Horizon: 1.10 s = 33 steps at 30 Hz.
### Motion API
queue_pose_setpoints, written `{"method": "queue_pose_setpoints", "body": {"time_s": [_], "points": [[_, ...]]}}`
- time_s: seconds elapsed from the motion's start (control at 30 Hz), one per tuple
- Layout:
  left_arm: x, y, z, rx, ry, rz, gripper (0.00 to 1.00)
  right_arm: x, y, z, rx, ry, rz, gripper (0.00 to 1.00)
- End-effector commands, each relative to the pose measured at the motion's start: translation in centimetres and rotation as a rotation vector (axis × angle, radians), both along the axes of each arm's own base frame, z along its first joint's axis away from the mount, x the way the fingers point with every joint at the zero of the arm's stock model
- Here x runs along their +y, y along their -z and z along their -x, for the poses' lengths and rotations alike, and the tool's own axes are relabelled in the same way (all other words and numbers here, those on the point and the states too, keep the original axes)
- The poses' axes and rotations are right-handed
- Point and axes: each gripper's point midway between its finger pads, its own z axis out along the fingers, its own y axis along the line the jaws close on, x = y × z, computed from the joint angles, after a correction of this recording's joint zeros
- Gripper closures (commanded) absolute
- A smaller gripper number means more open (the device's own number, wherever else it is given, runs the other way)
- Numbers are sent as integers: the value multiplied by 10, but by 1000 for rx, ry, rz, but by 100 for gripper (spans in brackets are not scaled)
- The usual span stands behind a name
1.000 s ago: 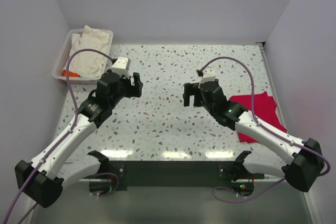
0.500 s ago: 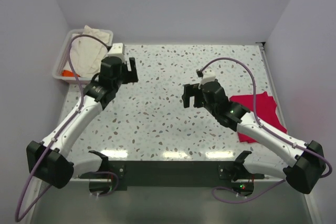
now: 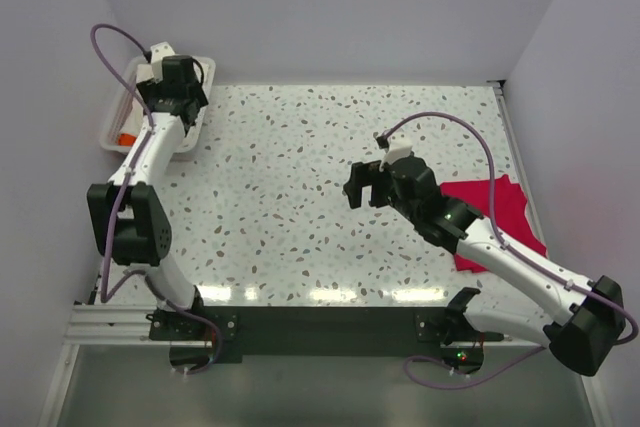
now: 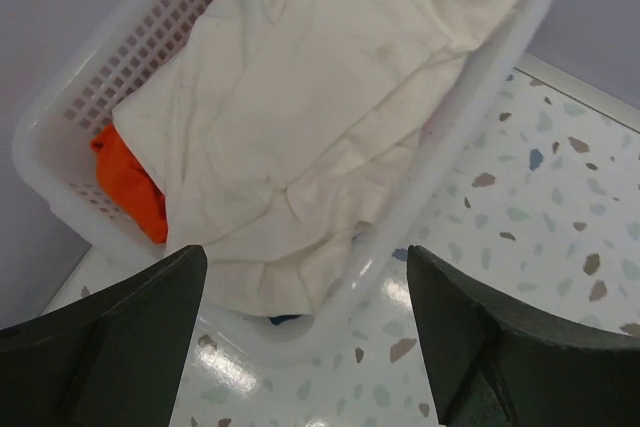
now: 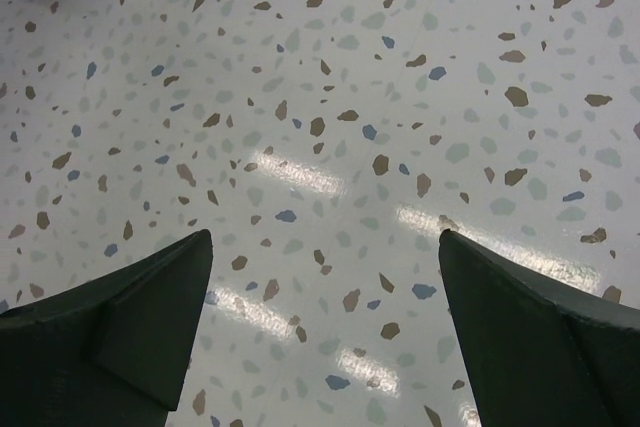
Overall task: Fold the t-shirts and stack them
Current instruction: Grab the tshirt from the pile
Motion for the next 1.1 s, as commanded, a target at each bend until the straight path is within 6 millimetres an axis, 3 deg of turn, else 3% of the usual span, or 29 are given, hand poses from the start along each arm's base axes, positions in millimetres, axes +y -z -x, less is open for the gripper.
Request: {"method": "queue_pose_setpoints", "body": {"time_s": [0.0, 0.03, 0.1, 0.13, 0.17, 0.2, 0.3, 0.5, 0.63, 0.77, 0.9, 1.07], "points": [[38, 6, -16, 15, -103, 11, 14, 5, -9, 3, -14, -23, -40, 1], [41, 25, -23, 57, -106, 16, 14, 5, -9, 4, -13, -25, -38, 1], [51, 32, -34, 66, -115, 38, 14, 5, -8, 4, -8, -29, -41, 1], [55, 54, -37, 116, -127, 52, 14, 5, -8, 5, -9, -28, -43, 1], [59, 54, -43, 111, -129, 61, 14, 5, -8, 5, -7, -28, -44, 1], [66, 69, -45, 138, -143, 68, 15, 5, -9, 5, -6, -30, -44, 1], [76, 90, -50, 174, -146, 77, 16, 5, -8, 6, -3, -31, -44, 1], [97, 116, -51, 224, -177, 72, 28, 6, -7, 7, 4, -37, -46, 1], [100, 126, -52, 238, -164, 87, 48, 7, -7, 8, 5, -38, -47, 1], [100, 113, -56, 202, -150, 88, 70, 6, -6, 7, 5, -33, -45, 1], [96, 80, -60, 141, -123, 92, 94, 6, -5, 6, 7, -32, -40, 1], [91, 32, -64, 60, -88, 87, 100, 7, -2, 6, 16, -32, -32, 1]]}}
